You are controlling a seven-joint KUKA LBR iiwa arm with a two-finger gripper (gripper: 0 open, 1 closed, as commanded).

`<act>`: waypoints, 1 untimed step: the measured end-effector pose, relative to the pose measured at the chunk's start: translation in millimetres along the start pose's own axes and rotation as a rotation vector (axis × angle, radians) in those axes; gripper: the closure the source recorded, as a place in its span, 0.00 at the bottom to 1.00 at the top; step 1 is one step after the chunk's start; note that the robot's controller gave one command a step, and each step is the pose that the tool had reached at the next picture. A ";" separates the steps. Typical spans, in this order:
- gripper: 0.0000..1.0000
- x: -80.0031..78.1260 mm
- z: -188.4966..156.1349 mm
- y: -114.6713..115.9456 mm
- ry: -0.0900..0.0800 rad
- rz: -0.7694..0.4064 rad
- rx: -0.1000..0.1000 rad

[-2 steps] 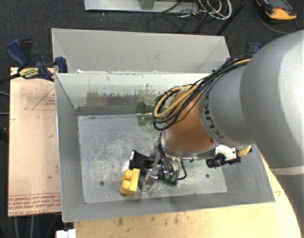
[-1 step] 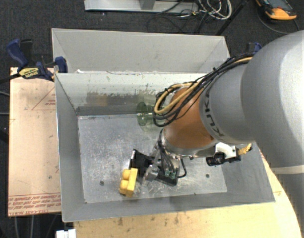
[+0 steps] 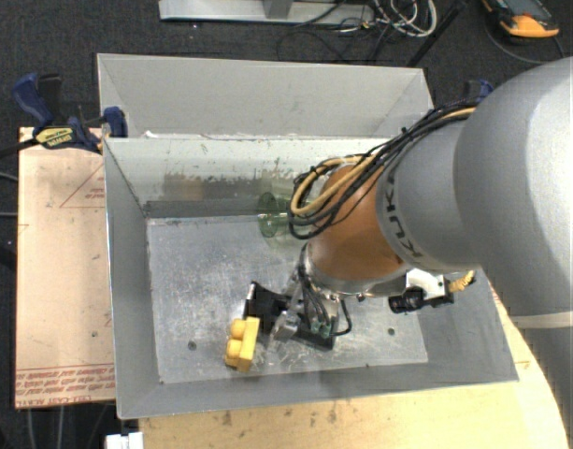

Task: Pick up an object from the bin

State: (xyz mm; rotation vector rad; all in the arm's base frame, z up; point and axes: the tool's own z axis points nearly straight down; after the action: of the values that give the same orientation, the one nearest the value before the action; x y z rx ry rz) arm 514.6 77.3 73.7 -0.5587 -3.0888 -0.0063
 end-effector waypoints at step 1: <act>1.00 1.0 -3.9 -0.2 0.002 0.000 0.001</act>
Offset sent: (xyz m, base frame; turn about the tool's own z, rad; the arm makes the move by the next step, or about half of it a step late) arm -0.0001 0.0001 0.0078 0.0000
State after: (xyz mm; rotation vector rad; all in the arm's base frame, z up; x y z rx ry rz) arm 513.6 77.5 77.6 -0.5578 -3.0869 -0.0047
